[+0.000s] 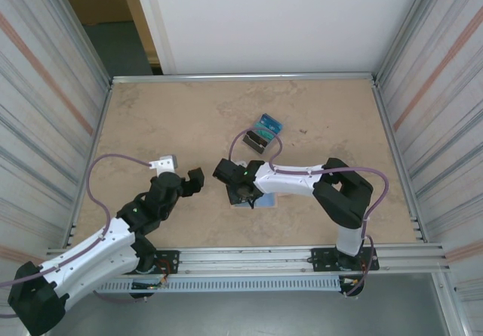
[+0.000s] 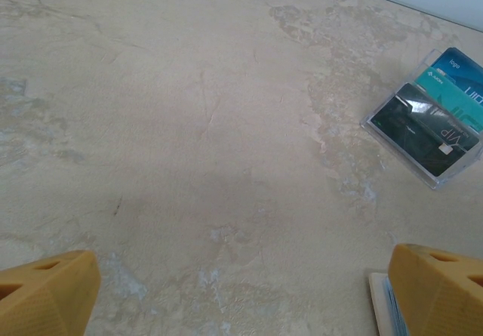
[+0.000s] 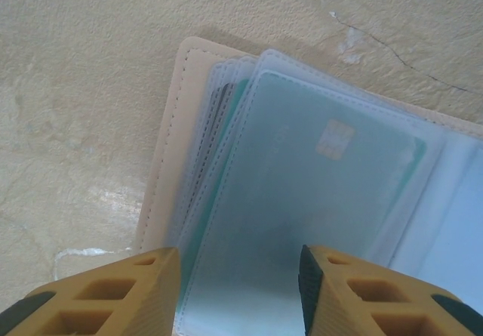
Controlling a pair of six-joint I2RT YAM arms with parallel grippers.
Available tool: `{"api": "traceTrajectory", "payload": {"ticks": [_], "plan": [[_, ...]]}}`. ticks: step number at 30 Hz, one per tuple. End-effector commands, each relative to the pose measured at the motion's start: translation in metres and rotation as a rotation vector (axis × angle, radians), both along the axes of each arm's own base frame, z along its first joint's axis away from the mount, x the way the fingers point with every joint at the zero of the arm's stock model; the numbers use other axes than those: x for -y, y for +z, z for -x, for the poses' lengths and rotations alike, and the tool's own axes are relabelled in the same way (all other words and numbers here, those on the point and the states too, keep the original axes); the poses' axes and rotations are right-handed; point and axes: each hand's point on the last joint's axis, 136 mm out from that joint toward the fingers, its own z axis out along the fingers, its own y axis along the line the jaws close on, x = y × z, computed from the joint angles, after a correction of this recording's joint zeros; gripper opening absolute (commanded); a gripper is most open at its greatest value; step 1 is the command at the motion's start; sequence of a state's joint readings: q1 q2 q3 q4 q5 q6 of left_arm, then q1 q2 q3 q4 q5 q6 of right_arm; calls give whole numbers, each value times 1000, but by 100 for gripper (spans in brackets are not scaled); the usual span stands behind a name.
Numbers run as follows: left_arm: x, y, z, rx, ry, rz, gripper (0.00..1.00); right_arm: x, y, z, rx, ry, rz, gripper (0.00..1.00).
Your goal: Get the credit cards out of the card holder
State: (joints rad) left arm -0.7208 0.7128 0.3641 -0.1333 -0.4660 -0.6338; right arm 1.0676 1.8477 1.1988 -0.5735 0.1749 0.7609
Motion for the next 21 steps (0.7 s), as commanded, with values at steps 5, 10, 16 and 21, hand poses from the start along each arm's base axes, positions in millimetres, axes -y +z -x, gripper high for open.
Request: {"api": "traceTrajectory", "payload": {"ticks": [5,10,16,21], "plan": [[-6,-3,0,-2,30,7,99,0,-7,5,-27,-25,1,40],[-4,-2,0,-3,21,10,99,4,-11,10,-41,-26,5,38],[-1,0,-1,-1,10,11,99,8,-16,13,-57,-32,0,34],[0,3,-1,0,-3,4,99,10,-17,14,-62,-39,-12,28]]}}
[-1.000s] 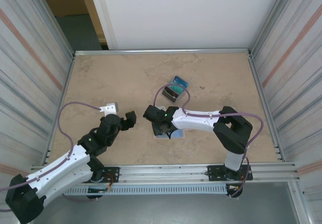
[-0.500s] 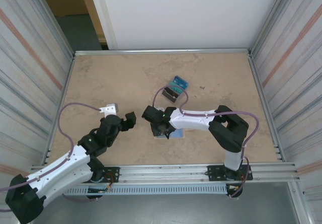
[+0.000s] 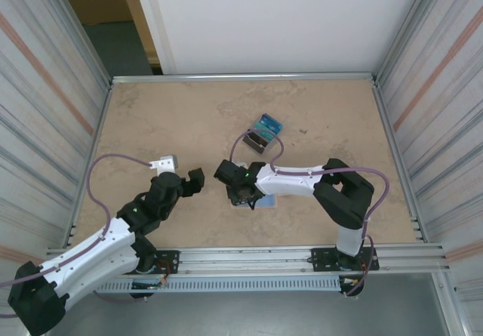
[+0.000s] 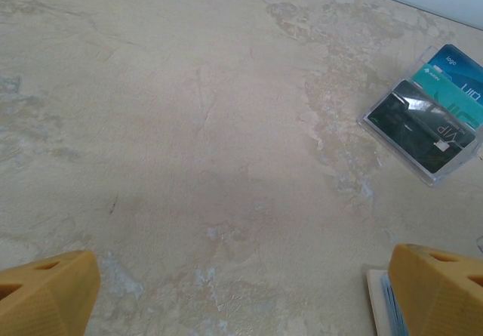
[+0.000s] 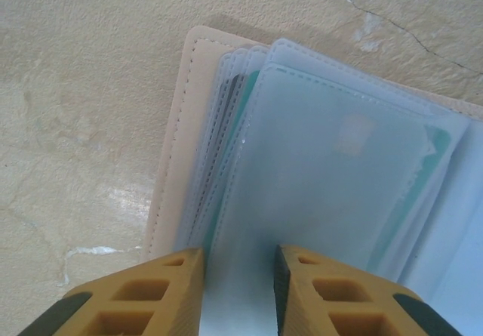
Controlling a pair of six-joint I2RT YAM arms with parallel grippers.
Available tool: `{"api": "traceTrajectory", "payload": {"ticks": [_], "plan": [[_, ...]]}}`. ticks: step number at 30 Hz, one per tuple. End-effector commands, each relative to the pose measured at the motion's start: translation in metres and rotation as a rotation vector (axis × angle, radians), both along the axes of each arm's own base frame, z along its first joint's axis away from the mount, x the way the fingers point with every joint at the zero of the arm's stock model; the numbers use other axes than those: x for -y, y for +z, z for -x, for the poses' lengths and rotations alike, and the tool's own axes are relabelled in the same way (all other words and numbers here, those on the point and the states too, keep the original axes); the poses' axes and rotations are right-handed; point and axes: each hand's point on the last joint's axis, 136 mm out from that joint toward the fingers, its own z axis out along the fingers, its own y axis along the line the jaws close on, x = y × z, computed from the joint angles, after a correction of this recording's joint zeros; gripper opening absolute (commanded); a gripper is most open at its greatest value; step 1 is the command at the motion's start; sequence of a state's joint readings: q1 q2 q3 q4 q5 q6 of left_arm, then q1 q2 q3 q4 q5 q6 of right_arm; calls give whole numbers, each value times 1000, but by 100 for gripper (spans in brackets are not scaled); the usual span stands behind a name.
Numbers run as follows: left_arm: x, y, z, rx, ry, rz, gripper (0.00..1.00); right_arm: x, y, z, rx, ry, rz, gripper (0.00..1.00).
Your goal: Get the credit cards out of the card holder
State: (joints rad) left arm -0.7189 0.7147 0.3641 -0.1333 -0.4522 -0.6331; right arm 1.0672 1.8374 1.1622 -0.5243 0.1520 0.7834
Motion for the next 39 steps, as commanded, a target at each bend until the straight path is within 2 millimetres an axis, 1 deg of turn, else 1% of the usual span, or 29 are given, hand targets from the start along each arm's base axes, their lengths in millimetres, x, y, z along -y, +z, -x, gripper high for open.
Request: {"api": "traceTrajectory", "payload": {"ticks": [1,9,15,17,21,25,28,31,35,39], "plan": [[-1,5,-2,9,5,-1,98,12,-11,11,-48,-24,19,27],[2,12,-4,21,-20,-17,99,11,5,4,-14,-27,-24,20],[7,18,-6,28,-43,-32,99,15,14,0,8,-44,-39,18],[8,19,-7,28,-48,-40,99,18,16,-2,12,-53,-37,17],[11,22,-10,28,-60,-53,99,25,19,-4,22,-70,-29,11],[18,22,-13,14,-88,-78,99,31,23,-6,31,-85,-23,7],[26,21,-16,-7,-126,-101,99,39,27,-7,45,-102,-15,5],[39,15,-18,-47,-185,-127,99,48,34,-10,63,-123,-16,5],[62,8,-20,-92,-275,-144,99,62,38,-10,75,-154,-21,5],[85,0,-18,-112,-349,-203,99,77,39,-9,76,-187,-26,7]]}}
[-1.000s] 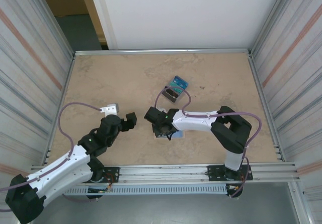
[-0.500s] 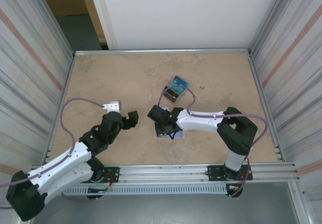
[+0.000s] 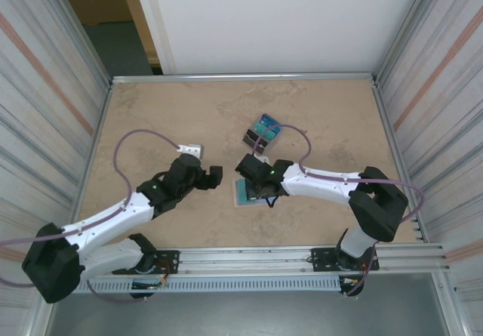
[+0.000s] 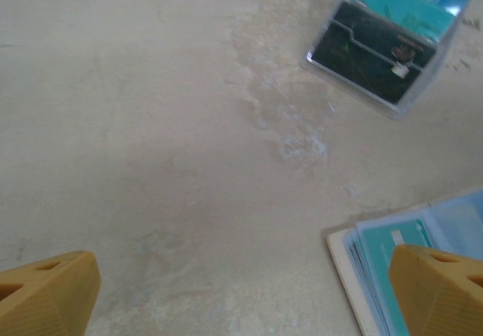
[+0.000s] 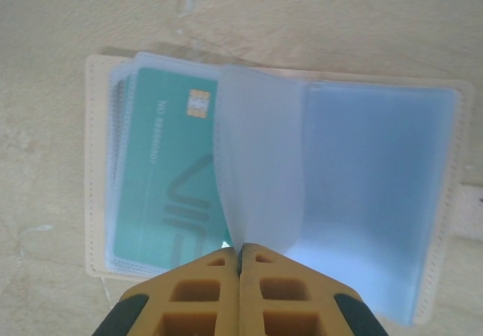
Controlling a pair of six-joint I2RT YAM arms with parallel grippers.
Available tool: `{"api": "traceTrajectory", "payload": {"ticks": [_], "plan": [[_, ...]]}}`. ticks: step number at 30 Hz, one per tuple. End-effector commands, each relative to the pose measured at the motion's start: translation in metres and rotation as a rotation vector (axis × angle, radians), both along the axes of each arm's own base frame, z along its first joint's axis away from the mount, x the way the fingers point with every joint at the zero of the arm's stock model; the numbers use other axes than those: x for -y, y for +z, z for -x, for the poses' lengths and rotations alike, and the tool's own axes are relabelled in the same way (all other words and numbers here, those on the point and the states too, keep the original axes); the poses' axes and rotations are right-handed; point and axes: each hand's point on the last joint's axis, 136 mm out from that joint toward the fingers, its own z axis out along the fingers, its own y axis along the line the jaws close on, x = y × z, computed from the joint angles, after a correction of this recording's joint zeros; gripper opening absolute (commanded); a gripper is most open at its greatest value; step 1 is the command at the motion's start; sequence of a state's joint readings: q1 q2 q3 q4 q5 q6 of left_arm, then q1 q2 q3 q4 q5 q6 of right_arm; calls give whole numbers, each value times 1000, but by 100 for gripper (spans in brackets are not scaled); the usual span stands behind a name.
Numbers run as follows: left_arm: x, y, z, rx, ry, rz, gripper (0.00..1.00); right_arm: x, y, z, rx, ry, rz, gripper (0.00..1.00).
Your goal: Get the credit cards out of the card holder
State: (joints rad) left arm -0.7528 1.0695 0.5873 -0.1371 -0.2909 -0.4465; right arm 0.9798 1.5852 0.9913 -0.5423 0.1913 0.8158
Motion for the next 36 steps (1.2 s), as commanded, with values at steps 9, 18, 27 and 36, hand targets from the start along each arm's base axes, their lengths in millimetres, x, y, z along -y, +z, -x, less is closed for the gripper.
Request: {"api": "traceTrajectory", "payload": {"ticks": [9,18,27,36], "plan": [[54,-10,5,-18,-156,-125,99,60,4,2,25,-148,70,19],[58,-36,10,-84,-152,-150,99,96,4,0,9,-243,64,28],[60,-58,11,-127,-146,-193,99,46,26,-4,-15,-148,-212,24],[63,-77,10,-156,-166,-260,99,0,14,-5,-121,-69,-356,21]]}}
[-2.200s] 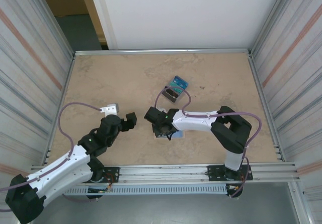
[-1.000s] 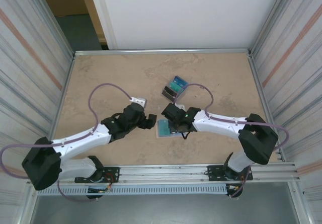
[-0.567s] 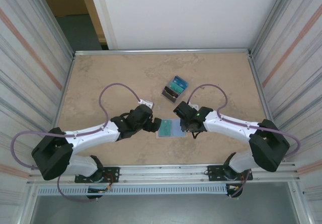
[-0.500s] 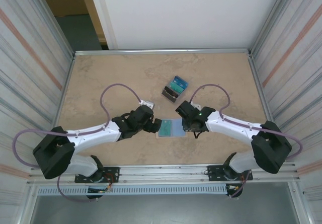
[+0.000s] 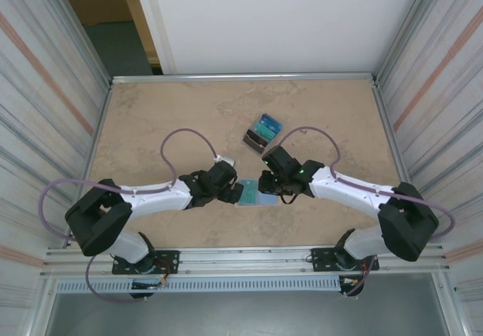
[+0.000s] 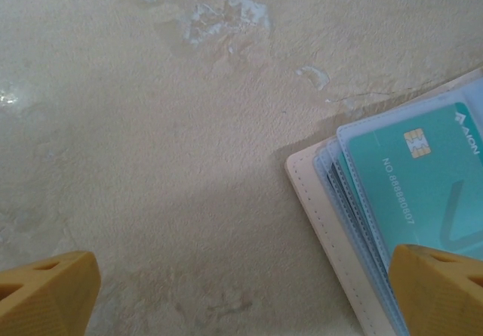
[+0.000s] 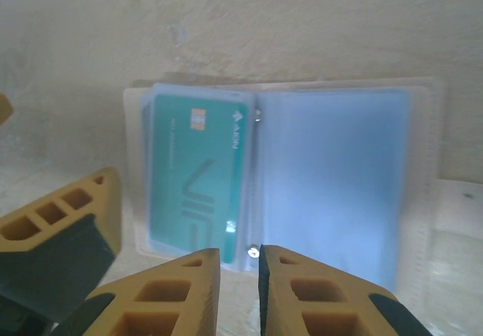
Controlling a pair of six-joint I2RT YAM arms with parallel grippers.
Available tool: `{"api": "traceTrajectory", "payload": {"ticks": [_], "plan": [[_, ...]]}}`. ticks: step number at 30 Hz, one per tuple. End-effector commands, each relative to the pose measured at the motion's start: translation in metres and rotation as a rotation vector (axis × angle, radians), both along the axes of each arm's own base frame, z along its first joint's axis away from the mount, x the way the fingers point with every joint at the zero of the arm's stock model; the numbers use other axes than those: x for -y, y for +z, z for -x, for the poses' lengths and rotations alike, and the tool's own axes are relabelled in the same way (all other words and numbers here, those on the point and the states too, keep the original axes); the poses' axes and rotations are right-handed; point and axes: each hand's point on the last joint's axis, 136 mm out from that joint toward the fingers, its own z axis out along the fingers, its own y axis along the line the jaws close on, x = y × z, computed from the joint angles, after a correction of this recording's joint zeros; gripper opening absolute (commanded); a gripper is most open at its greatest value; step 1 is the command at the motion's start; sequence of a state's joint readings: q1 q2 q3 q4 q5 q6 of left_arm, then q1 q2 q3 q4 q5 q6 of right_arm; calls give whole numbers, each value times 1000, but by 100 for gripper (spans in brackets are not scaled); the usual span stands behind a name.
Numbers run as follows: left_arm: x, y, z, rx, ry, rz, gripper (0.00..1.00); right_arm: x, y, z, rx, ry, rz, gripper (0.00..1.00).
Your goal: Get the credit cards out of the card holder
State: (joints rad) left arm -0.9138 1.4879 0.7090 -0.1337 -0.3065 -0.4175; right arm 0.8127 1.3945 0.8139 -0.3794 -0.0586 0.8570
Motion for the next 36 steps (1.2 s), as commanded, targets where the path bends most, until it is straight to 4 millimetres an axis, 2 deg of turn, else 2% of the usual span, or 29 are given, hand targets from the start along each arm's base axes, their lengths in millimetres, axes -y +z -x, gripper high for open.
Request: {"api": "traceTrajectory", "payload": {"ticks": [1,11,20,36], "plan": [[5,5,-7,28,-2,-20,99,-19,-3,-2,-42,31,-73,21],[-1,-2,-4,25,8,-49,99,-28,-27,-9,-104,26,-97,18],[-1,-7,-3,15,2,-68,99,-23,-44,-12,-137,5,-86,14],[-1,-13,-1,5,-7,-126,99,-17,-56,-10,-158,-13,-89,12]]}}
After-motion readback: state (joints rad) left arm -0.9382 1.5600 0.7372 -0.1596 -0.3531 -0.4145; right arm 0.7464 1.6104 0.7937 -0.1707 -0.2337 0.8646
